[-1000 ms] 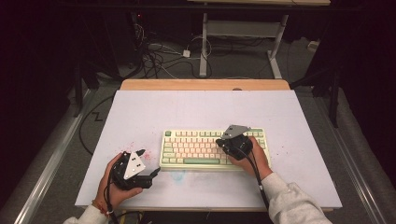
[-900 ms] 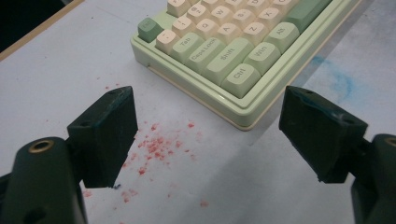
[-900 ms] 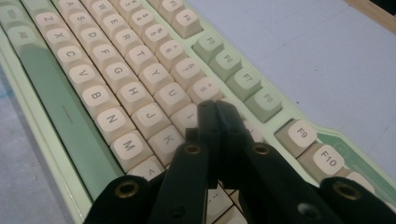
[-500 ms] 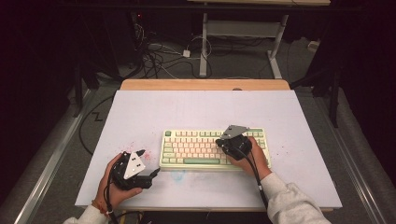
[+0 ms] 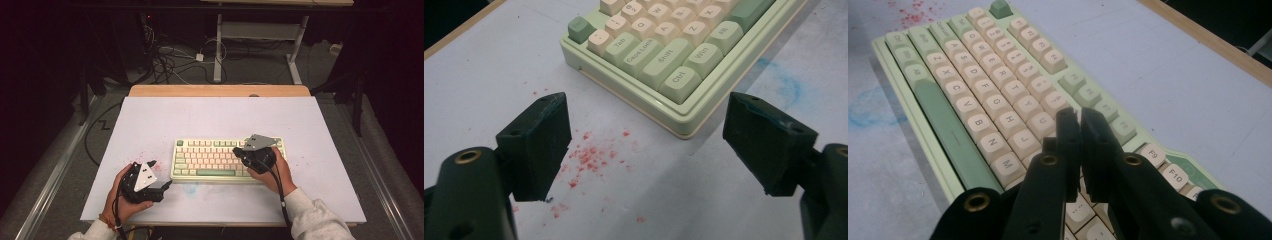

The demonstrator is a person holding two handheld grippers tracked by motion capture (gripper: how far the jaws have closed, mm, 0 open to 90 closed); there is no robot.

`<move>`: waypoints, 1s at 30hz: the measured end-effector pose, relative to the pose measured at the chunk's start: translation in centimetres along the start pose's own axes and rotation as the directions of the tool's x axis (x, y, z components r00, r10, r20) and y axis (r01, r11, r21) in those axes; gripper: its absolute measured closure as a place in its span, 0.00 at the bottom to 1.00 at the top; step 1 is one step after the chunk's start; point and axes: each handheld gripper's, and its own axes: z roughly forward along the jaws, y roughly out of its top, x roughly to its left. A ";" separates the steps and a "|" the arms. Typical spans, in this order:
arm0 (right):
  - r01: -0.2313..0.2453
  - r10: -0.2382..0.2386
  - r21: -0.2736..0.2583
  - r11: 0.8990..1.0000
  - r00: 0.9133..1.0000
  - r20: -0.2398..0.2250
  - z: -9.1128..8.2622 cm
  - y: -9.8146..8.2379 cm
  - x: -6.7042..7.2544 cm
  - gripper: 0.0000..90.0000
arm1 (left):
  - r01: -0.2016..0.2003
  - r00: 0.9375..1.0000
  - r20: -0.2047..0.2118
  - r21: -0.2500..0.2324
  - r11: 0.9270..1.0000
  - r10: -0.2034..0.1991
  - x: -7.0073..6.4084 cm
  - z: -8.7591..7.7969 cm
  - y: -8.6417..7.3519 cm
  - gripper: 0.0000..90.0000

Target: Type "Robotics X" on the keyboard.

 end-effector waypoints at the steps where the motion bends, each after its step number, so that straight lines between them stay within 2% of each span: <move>1: 0.002 -0.002 -0.004 1.000 1.000 0.000 -0.1 0.0 0.0 0.95 | 0.001 1.000 0.001 0.000 1.000 -0.001 0.0 0.0 0.0 0.20; 4: 0.004 -0.004 -0.021 1.000 1.000 0.000 -0.5 0.0 0.1 0.92 | 0.000 1.000 0.005 0.003 1.000 0.000 0.0 0.1 0.0 0.20; 8: -0.003 0.003 -0.038 0.999 1.000 0.003 -1.0 0.0 0.0 0.82 | 0.002 1.000 0.008 0.005 1.000 -0.002 0.0 0.1 -0.1 0.20; 15: -0.006 0.008 -0.073 0.997 0.999 0.037 -2.0 -0.1 0.1 0.52 | -0.003 1.000 0.009 0.010 1.000 0.003 0.0 0.1 0.0 0.20; 17: -0.014 0.017 -0.088 0.996 0.999 0.033 -2.3 -0.2 0.1 0.44 | -0.001 1.000 0.008 0.008 1.000 0.001 0.0 0.1 0.0 0.20; 19: -0.004 0.010 -0.109 0.994 0.998 0.059 -2.8 -0.3 0.3 0.38 | 0.004 1.000 0.006 0.004 1.000 -0.004 0.0 0.1 0.0 0.19; 23: 0.021 -0.006 -0.134 0.991 0.994 0.106 -3.9 -0.5 0.7 0.32 | 0.020 1.000 0.004 0.000 1.000 -0.020 0.0 0.0 0.0 0.19; 25: 0.012 0.004 -0.154 0.988 0.995 0.104 -4.5 -0.6 0.8 0.30 | 0.028 1.000 0.007 -0.007 1.000 -0.028 0.0 0.0 0.1 0.19; 30: 0.017 0.003 -0.163 0.986 0.992 0.123 -5.8 -1.3 0.9 0.28 | 0.039 0.999 0.024 -0.027 0.999 -0.038 0.0 -0.3 0.2 0.20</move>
